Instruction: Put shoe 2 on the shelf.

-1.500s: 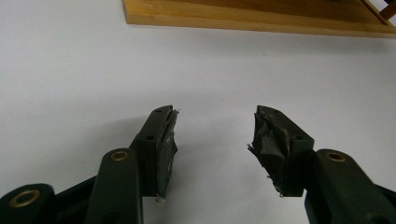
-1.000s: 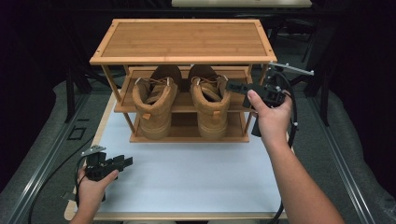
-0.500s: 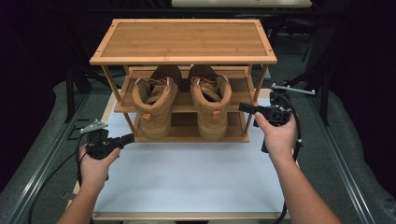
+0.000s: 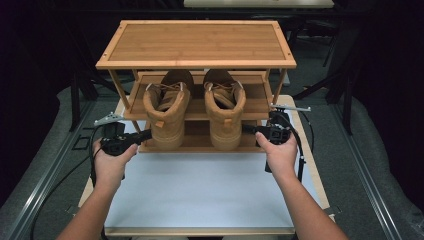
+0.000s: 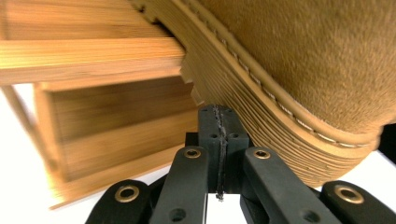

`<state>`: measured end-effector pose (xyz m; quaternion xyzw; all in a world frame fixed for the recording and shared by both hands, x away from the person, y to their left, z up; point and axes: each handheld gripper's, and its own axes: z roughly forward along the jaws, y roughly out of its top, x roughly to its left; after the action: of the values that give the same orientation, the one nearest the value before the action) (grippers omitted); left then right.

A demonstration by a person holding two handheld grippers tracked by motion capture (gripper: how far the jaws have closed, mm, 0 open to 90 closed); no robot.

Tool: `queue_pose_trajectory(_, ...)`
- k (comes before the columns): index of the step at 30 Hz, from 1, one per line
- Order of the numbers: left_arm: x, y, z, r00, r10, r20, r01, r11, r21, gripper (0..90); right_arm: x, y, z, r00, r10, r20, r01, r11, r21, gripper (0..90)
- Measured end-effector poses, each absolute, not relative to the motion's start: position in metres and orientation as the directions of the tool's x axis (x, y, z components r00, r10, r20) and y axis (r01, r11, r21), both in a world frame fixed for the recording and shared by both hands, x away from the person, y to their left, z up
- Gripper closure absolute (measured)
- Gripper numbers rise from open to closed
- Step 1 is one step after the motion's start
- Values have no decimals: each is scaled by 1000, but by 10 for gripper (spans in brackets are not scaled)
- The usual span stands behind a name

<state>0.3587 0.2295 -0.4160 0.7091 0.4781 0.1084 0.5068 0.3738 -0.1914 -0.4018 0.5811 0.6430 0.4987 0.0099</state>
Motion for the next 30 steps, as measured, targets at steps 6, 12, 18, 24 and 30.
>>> queue_pose_trajectory(6,359,220,-411,507,810,-296,555,-44,831,900,368,-175,-399,-350,780,518,719,-131,682,900)
queue_pose_trajectory(12,357,217,-411,519,804,-290,551,-55,832,900,368,-176,-401,-343,766,544,725,-152,672,900)
queue_pose_trajectory(18,354,212,-411,542,785,-301,548,-58,835,900,366,-175,-401,-341,764,548,722,-161,673,900)
queue_pose_trajectory(24,349,202,-410,567,773,-286,534,-81,841,900,360,-167,-400,-370,771,519,712,-124,691,900)
queue_pose_trajectory(30,352,202,-406,509,816,-275,519,-36,854,899,363,-171,-400,-372,758,536,684,-166,710,900)
